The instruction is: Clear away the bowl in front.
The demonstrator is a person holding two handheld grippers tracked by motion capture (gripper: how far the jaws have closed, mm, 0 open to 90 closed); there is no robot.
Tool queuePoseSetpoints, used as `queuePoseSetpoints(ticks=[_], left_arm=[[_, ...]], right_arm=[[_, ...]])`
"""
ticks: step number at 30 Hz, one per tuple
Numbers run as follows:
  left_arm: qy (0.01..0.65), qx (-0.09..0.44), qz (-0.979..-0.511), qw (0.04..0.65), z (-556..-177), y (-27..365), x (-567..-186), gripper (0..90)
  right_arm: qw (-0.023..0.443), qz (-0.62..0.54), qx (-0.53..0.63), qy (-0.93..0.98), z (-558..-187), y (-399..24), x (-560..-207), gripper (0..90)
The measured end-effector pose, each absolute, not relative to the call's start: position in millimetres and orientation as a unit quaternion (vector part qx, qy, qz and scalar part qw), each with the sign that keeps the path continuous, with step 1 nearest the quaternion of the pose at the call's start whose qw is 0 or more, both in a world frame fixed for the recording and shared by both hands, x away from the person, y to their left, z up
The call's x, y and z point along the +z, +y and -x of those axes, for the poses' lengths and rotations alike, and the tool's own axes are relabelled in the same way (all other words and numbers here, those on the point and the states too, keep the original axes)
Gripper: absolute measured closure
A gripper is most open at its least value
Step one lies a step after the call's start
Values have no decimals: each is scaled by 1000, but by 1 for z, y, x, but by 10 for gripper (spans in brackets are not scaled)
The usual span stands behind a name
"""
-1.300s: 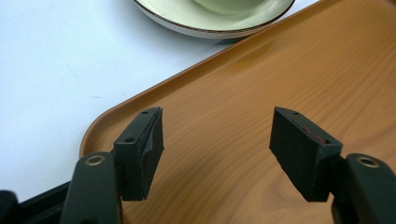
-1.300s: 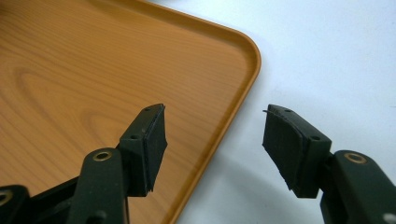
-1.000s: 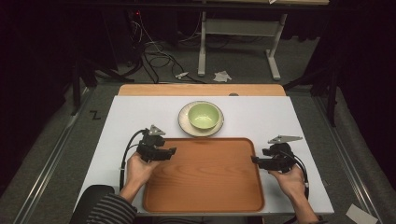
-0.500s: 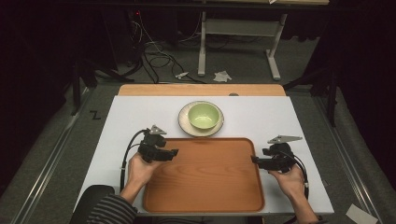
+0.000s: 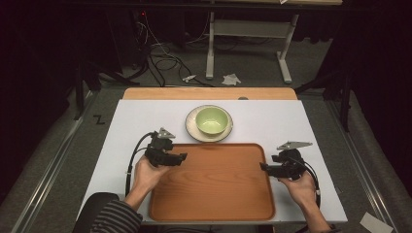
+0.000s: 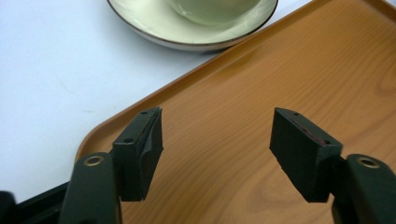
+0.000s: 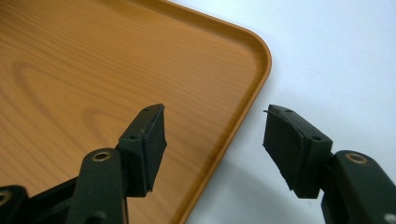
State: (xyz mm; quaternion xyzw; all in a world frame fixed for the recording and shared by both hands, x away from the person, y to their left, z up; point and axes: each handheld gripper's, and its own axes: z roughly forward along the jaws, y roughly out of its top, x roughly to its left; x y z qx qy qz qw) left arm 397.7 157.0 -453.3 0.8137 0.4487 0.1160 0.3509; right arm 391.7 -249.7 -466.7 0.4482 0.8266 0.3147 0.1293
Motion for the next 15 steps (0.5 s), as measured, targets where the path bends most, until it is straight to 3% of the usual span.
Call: queuePoseSetpoints(ticks=[15], left_arm=[[432, 116, -814, 372, -411, 159, -417, 366]], right_arm=[[128, -448, 309, 829, -392, -247, -468, 404]])
